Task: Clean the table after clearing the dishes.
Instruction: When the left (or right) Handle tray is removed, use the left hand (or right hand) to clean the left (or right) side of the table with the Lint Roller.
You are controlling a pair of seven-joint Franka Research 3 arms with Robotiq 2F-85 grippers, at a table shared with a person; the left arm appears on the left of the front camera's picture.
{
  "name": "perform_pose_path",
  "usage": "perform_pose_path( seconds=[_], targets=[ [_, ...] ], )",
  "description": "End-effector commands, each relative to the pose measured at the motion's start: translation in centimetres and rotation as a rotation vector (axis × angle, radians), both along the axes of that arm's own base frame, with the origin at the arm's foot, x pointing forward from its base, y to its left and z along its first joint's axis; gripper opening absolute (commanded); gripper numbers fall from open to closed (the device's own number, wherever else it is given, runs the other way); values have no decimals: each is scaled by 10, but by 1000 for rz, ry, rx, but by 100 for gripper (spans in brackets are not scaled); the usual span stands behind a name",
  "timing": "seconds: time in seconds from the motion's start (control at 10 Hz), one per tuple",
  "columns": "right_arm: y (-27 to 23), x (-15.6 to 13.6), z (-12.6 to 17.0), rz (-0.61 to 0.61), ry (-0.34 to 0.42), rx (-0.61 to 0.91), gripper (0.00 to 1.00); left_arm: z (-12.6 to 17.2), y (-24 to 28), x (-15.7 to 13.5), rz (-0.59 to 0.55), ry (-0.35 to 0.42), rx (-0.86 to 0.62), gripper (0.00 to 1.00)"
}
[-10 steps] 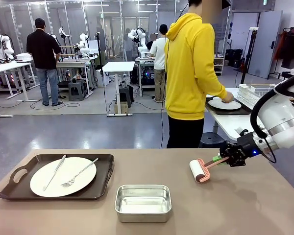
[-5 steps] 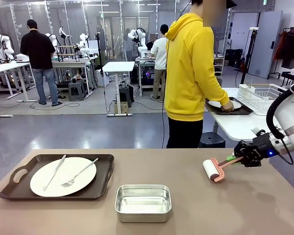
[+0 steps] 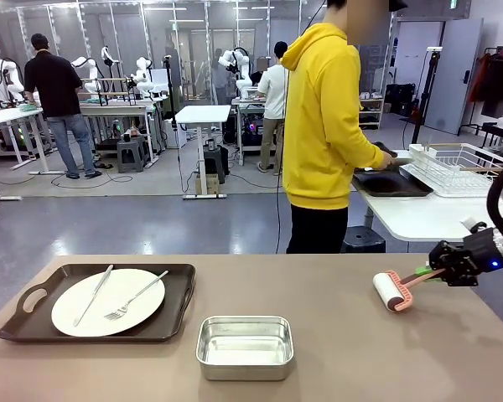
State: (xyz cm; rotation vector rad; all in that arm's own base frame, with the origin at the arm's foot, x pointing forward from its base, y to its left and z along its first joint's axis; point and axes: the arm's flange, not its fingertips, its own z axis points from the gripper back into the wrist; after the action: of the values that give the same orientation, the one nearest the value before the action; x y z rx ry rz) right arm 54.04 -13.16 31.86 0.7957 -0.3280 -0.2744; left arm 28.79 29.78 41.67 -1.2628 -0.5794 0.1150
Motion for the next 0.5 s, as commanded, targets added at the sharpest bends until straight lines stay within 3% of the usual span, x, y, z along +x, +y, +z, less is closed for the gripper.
perform_pose_path(
  seconds=[0.0,0.4],
  targets=[
    [-22,-2,-29,-23,11,-127,0,2,1,-2,-1,-8,2,100],
    [-59,-8,-30,-129,-9,-224,0,2,1,-2,-1,-8,2,100]
  ],
)
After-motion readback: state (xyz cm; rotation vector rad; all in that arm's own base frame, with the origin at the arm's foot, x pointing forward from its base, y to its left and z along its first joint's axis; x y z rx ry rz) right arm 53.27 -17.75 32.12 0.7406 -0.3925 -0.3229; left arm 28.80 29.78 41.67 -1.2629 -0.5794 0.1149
